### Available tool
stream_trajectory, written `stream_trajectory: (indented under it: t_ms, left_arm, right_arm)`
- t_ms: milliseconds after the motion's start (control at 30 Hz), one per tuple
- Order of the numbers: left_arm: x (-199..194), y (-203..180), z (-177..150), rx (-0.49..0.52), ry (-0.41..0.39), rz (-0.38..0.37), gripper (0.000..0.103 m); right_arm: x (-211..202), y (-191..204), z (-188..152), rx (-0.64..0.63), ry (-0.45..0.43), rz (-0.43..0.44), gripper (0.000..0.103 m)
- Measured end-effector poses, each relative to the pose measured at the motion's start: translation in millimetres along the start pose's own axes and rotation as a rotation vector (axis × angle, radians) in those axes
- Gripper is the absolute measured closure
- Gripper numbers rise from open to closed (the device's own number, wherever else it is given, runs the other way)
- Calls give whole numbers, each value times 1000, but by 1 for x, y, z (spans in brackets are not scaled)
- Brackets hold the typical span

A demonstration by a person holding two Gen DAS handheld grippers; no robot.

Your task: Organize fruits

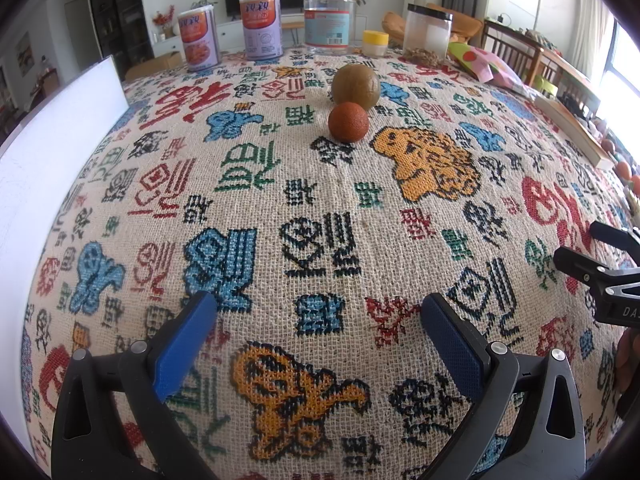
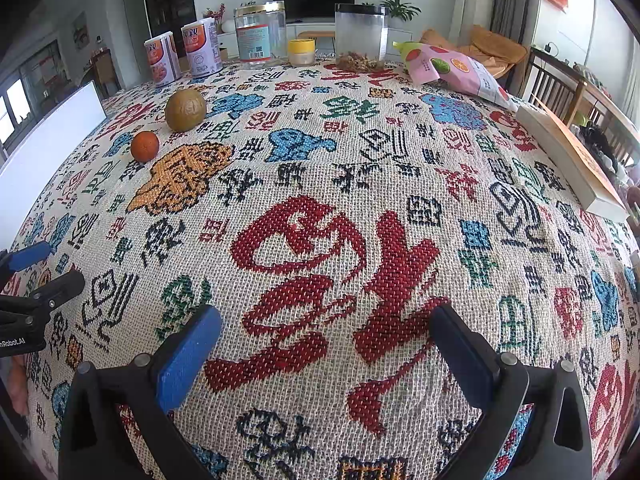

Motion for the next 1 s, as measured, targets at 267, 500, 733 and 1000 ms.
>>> stream_trajectory:
  t_ms: [267,500,733,1000]
  left_arm:
    - [2,1,8,8,5,-47,1]
    - [29,4,62,-8,-19,-83,2]
    - [72,-6,108,-12,-23,-59,37]
    - [43,6,93,-31,-56,-85,74]
  right_arm:
    - [0,0,0,0,0,0,0]
    - [0,0,0,0,0,1,0]
    - [0,0,0,0,-1,1,0]
    - [0,0,0,0,-1,2,0]
Point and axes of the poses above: each gripper's, at about its wrist camera, not at the fingertips, and x roughly the way its jaws point, y to its left, z to its top, the point moved 1 cm from there along x, roughly the way its jaws point, and after that the axes turned 3 degrees about -z, right-handed, at the moved point
